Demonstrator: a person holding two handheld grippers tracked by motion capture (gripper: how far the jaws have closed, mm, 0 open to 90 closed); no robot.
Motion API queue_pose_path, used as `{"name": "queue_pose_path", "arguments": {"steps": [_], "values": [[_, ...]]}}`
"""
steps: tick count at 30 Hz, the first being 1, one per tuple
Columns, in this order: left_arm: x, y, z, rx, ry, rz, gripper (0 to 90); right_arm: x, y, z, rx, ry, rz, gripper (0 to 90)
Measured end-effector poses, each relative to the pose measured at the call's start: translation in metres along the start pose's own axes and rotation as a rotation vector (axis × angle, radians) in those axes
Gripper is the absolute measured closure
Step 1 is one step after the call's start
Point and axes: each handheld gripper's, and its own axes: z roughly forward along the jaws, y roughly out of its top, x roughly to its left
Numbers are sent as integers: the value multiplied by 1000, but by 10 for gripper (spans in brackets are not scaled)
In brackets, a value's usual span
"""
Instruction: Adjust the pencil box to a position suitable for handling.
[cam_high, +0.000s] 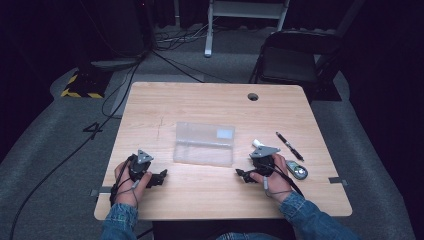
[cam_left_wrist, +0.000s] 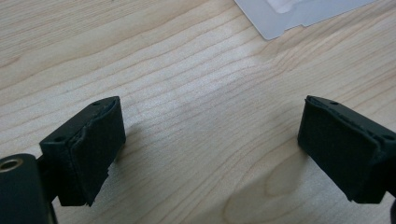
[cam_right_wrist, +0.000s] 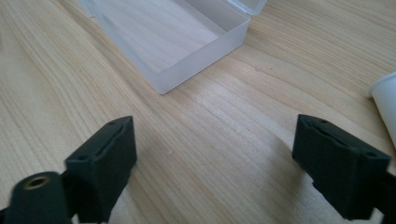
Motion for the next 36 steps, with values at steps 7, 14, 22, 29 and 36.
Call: {"name": "queue_pose_path", "arguments": {"steps": [7,14,22,29,36], "values": [[1,0,0,0,-7,1,80,-5,9,-10,6,12,-30,232],[1,0,0,1,-2,3,79,-7,23,-15,-10,65,-54,216],[1,0,0,1,-2,4,79,-7,40,-10,-30,62,-45,246],[1,0,0,1,-3,2,80,-7,47,3,-50,43,-41,254],[1,0,0,1,-3,2,80,-4,49,21,-45,34,6,277]]}}
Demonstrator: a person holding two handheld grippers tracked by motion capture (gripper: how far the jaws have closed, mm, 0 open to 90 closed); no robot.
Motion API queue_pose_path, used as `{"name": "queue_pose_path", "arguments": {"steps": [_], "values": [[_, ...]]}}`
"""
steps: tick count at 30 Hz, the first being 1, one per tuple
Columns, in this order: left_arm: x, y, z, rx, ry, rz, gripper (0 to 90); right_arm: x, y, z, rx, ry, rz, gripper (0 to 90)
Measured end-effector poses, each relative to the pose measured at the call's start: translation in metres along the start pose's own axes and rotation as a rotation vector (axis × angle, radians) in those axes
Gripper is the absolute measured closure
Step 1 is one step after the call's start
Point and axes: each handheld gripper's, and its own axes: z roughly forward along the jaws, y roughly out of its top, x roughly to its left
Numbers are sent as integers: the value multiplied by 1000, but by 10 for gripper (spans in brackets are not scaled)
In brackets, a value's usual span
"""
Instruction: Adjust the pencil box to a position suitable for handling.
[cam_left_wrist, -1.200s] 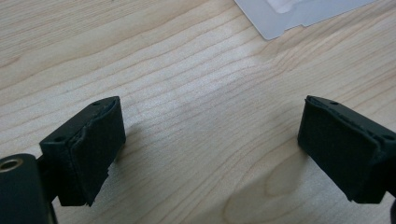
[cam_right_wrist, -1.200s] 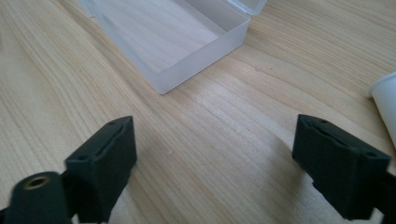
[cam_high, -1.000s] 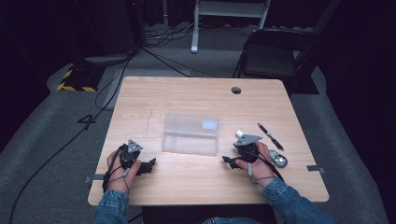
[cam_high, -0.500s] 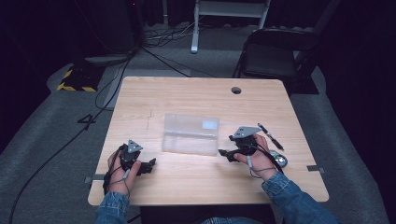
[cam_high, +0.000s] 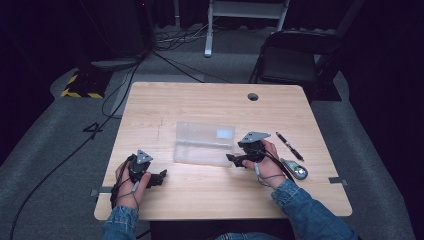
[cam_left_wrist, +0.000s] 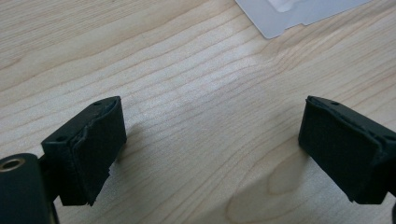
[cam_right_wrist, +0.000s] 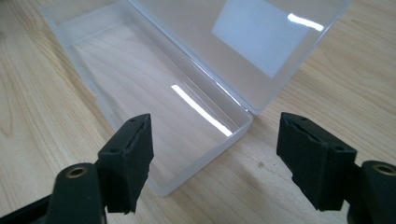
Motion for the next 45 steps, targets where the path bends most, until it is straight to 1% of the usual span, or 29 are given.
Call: {"name": "queue_pose_path", "arguments": {"steps": [3,7,10,11,15,19,22,29,34,37,38,41,45], "values": [[0,0,0,0,0,0,80,1,-1,6,10,-4,17,273],[0,0,0,-1,0,1,80,1,-1,12,22,-11,14,272],[0,0,0,0,0,-1,80,2,-3,16,48,-23,-5,282],[0,0,0,0,0,-1,81,2,-4,17,69,-23,-12,279],[0,0,0,0,0,0,80,2,-5,17,70,-13,-7,275],[0,0,0,0,0,-1,80,3,-6,16,72,-14,-14,276],[0,0,0,0,0,0,80,4,-7,15,73,-16,-10,276],[0,0,0,0,0,-1,81,3,-10,9,88,-9,-30,279],[0,0,0,0,0,0,81,5,-15,1,99,-14,-70,282],[0,0,0,-1,0,1,80,7,-17,-5,111,-5,-98,287],[1,0,0,0,1,6,79,7,-18,-6,114,-7,-104,287],[0,0,0,0,1,4,77,9,-20,-11,132,3,-120,287],[0,0,0,-1,1,5,77,11,-25,-18,140,7,-135,287]]}}
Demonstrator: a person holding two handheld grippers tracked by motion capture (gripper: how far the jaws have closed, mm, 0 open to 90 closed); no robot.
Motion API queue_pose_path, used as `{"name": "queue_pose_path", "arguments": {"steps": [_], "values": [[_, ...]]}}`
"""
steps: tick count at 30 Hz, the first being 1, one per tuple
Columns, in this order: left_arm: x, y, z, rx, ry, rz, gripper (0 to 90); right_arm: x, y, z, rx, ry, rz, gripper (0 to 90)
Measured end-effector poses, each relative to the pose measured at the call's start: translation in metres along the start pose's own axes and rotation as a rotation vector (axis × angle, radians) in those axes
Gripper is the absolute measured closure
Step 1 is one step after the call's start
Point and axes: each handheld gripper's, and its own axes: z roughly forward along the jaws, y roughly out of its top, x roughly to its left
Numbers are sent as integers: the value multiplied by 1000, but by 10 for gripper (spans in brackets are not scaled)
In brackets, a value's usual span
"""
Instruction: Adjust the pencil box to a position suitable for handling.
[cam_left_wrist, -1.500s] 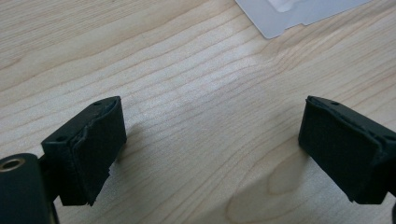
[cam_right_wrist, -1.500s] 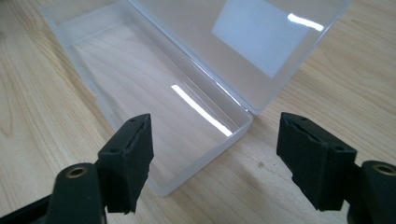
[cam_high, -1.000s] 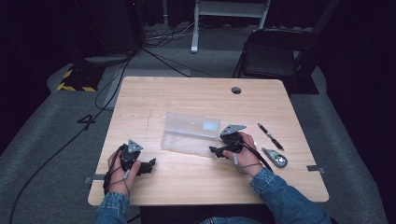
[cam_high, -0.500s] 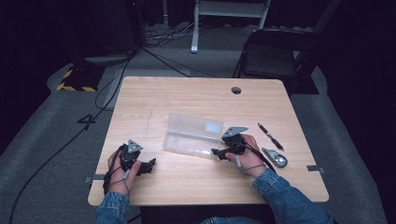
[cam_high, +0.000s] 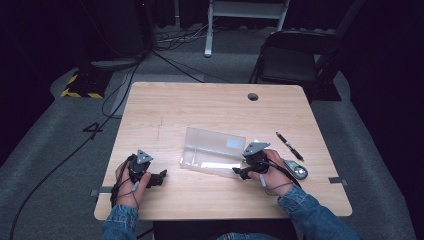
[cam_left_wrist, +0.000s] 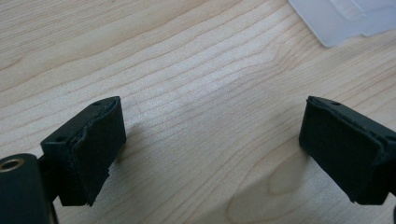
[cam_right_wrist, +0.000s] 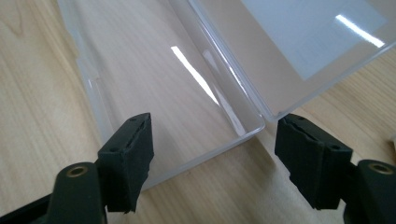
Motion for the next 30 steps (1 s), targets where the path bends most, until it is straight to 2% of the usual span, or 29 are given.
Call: {"name": "queue_pose_path", "arguments": {"steps": [17,28,30], "values": [[1,2,2,11,-8,4,48,15,-32,-34,38,47,-56,285],[2,6,6,24,-24,13,1,26,-41,-47,91,81,-78,282],[3,7,7,24,-22,25,1,27,-42,-49,99,88,-79,281]]}}
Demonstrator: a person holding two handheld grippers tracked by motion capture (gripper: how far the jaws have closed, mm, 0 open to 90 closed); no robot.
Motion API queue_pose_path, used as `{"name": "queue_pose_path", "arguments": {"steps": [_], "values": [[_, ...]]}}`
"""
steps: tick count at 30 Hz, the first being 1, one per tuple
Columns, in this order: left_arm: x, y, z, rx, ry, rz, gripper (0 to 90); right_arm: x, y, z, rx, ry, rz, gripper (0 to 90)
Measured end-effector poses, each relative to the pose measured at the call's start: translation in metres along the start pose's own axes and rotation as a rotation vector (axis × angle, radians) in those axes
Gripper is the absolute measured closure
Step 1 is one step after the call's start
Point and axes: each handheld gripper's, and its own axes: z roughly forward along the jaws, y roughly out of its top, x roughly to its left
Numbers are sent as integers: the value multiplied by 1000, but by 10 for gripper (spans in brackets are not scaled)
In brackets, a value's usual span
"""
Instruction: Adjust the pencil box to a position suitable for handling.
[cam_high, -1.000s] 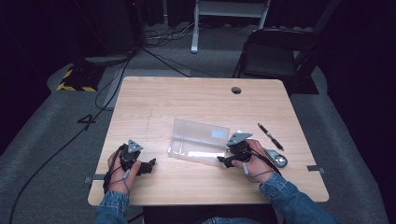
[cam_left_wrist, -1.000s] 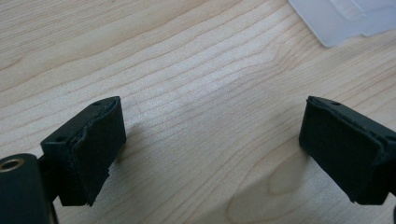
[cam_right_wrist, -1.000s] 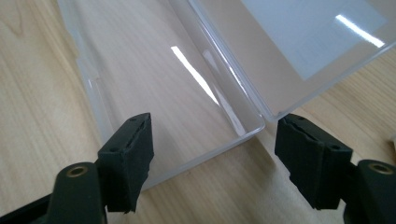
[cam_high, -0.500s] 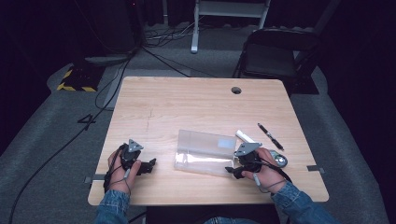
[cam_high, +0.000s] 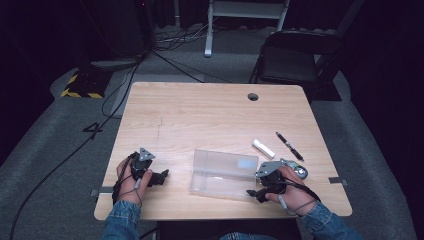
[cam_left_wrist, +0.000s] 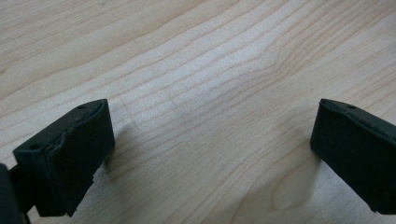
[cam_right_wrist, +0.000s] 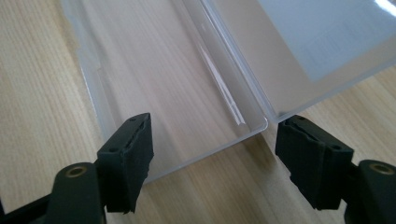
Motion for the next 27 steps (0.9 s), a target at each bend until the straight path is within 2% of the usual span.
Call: {"name": "queue_pose_path", "arguments": {"steps": [5,11,20,27], "values": [[0,1,1,-1,-7,-3,1,1,0,-2,18,8,-2,277],[0,3,2,-1,-4,1,1,0,-1,-5,19,12,23,271],[0,3,3,-1,-8,-1,1,-6,0,-16,-6,0,50,267],[0,3,3,-3,-7,0,1,-14,2,-31,-52,-21,79,267]]}}
